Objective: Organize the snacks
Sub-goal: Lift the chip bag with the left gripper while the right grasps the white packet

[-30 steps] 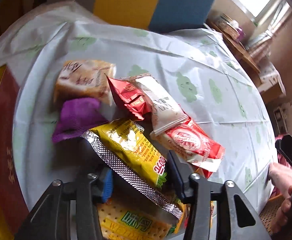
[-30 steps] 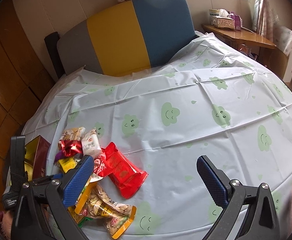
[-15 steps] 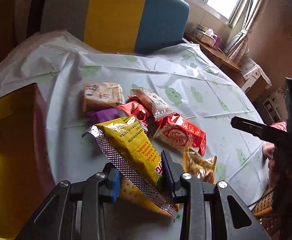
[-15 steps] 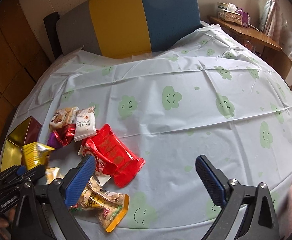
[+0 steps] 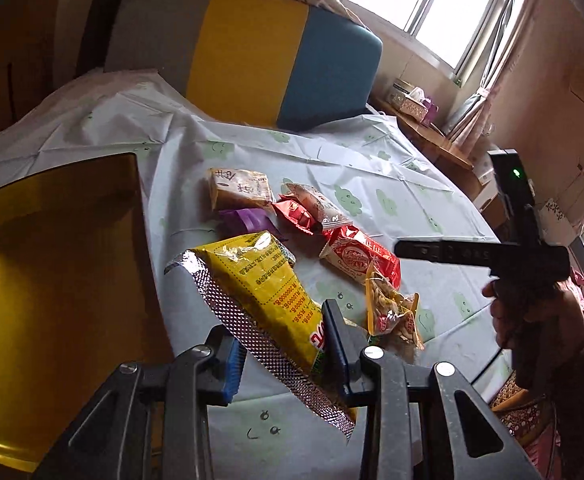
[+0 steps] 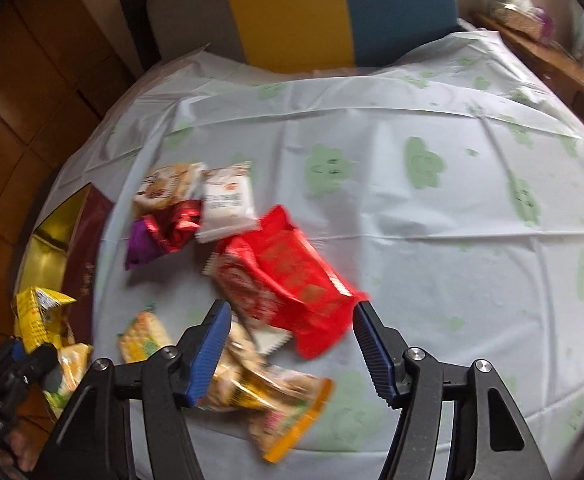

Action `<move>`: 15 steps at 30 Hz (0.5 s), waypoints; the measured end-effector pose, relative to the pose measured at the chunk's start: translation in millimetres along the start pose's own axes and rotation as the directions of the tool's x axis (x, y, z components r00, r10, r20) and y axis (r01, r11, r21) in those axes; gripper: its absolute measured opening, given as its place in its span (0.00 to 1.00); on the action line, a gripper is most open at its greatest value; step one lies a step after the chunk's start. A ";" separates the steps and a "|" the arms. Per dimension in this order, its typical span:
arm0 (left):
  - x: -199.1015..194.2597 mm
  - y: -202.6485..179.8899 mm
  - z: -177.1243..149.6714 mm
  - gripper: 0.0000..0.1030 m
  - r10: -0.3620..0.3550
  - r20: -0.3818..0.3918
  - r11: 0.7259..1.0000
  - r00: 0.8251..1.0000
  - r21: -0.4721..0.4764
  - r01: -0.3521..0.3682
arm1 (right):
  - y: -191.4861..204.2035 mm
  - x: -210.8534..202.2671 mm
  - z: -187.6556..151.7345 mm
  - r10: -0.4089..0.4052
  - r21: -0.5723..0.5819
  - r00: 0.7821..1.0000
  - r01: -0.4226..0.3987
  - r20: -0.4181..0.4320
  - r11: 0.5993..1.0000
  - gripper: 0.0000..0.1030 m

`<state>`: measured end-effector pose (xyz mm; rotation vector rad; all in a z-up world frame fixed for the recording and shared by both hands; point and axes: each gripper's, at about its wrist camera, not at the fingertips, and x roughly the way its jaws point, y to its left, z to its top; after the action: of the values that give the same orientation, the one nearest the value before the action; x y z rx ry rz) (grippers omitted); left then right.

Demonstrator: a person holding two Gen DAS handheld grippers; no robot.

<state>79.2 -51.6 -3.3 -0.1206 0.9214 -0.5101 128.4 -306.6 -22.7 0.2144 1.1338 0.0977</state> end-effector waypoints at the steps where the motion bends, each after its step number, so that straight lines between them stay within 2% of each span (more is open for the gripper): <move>1: -2.9 2.0 -0.9 0.35 -0.002 0.005 1.000 1.000 -0.005 0.002 | 7.2 4.9 6.7 0.006 -0.012 1.000 -0.006 0.001 1.000 0.63; 9: -26.0 15.9 -8.0 0.35 -0.004 0.043 1.000 0.999 -0.027 0.005 | 26.2 63.5 65.9 0.014 0.048 1.000 -0.013 -0.027 0.999 0.63; 13: -33.9 27.9 -10.5 0.35 -0.008 0.051 0.998 0.999 -0.060 0.011 | 34.1 96.8 75.3 -0.020 0.017 0.995 0.022 -0.102 1.000 0.63; 14: -35.0 30.6 -10.7 0.35 -0.003 0.054 0.998 0.999 -0.066 0.007 | 37.0 101.4 75.9 -0.045 0.001 0.993 0.046 -0.109 0.999 0.46; 15: -35.9 33.7 -11.2 0.35 -0.001 0.055 0.997 0.998 -0.074 0.005 | 39.2 104.2 75.2 -0.050 -0.015 0.992 0.048 -0.115 0.999 0.43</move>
<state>65.0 -3.9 5.6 -0.2026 0.8866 -0.4727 241.7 -258.1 -76.1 0.1719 1.2523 0.0738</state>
